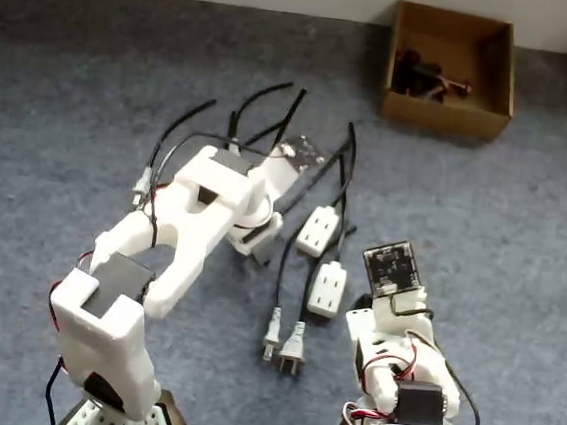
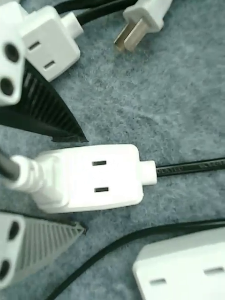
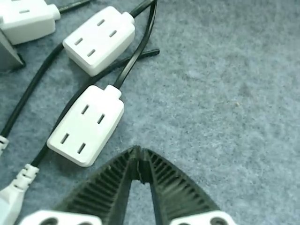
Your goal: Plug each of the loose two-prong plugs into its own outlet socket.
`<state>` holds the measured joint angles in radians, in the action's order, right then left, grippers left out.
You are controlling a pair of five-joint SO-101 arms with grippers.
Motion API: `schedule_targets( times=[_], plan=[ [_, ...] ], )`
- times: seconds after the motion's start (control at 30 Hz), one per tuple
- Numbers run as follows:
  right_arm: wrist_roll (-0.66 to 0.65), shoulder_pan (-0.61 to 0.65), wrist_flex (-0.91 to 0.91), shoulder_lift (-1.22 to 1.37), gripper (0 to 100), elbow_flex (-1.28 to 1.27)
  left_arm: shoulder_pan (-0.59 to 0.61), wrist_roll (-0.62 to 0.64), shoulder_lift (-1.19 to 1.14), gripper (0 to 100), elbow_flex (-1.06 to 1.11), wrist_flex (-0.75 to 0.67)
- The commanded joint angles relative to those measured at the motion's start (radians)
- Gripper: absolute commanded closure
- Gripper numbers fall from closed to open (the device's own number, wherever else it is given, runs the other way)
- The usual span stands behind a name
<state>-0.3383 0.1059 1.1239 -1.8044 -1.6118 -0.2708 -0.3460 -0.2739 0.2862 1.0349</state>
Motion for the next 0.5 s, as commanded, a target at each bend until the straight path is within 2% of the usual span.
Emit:
schedule_targets(
  times=[0.0,0.2,0.47],
  plan=[
    [-0.014,0.022,-0.001,-0.012,99.2,0.007,0.016,-0.006,0.008,76,-0.051,-0.011],
    [-0.014,0.022,-0.001,-0.012,99.2,0.007,0.016,-0.006,0.010,76,-0.053,-0.014],
    [-0.014,0.022,-0.001,-0.012,99.2,0.007,0.016,-0.008,0.007,98,-0.054,-0.015]
  ],
)
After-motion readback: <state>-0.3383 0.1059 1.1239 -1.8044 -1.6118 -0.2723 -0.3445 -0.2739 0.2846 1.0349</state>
